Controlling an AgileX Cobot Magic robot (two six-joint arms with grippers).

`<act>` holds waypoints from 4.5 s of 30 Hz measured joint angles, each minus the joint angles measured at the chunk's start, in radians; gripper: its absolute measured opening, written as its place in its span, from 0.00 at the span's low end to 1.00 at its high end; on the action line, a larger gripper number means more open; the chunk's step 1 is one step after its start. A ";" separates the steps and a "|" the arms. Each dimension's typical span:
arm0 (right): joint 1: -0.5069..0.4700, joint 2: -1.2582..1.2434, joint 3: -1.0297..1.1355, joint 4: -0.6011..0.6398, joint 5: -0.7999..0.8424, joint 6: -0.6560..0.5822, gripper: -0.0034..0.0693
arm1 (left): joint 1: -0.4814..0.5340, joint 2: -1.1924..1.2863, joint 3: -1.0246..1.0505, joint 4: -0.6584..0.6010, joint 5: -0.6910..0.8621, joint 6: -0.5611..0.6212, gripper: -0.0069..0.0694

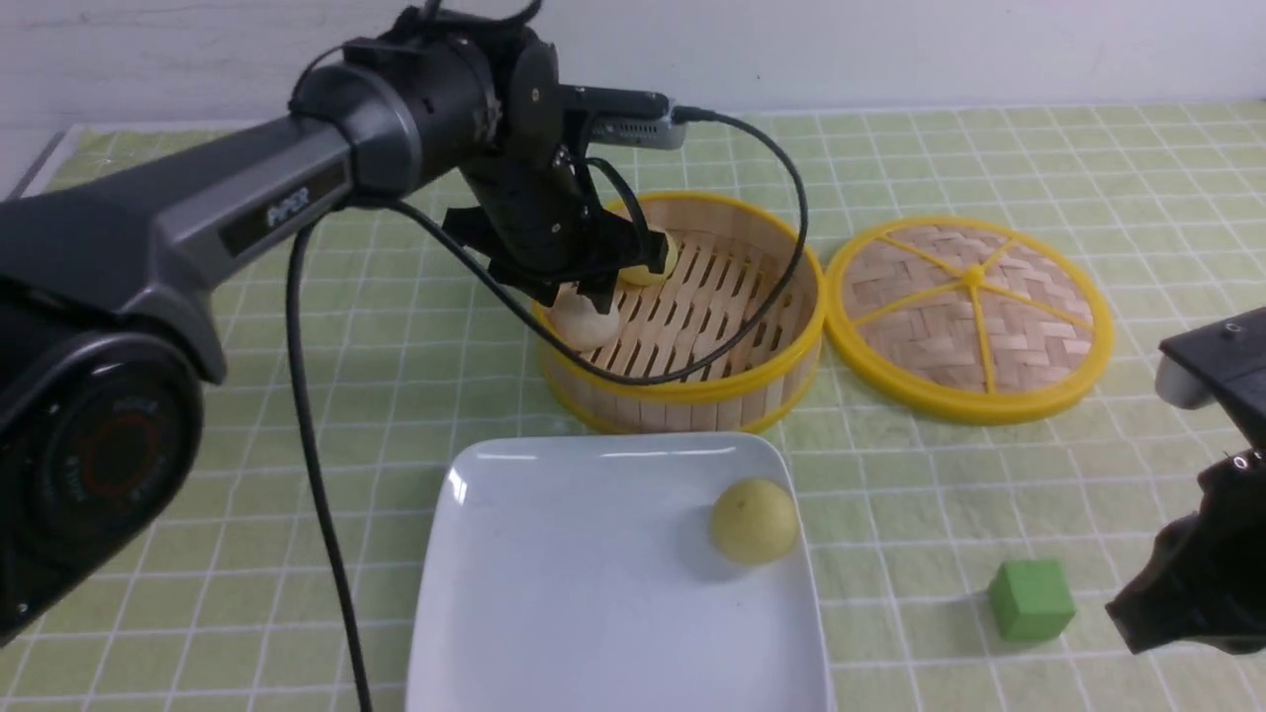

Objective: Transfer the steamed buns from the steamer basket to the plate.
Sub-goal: Use the left arm to grab the steamed stuffed bun that is closest to it, then use the left arm to put the steamed stuffed bun into the plate, then use the left arm to grab the steamed stuffed bun that is closest to it, then use the left arm to put the steamed stuffed bun into the plate

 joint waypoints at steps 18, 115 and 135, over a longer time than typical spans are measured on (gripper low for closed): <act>0.000 0.000 0.000 0.000 -0.027 0.000 0.05 | -0.001 -0.187 -0.008 -0.053 0.135 -0.005 0.12; 0.000 0.000 0.001 0.043 0.003 0.000 0.20 | -0.012 -0.360 -0.013 -0.180 0.393 -0.051 0.12; 0.000 -0.126 0.000 0.049 0.105 0.000 0.05 | -0.313 -0.444 0.757 -0.166 -0.063 -0.057 0.25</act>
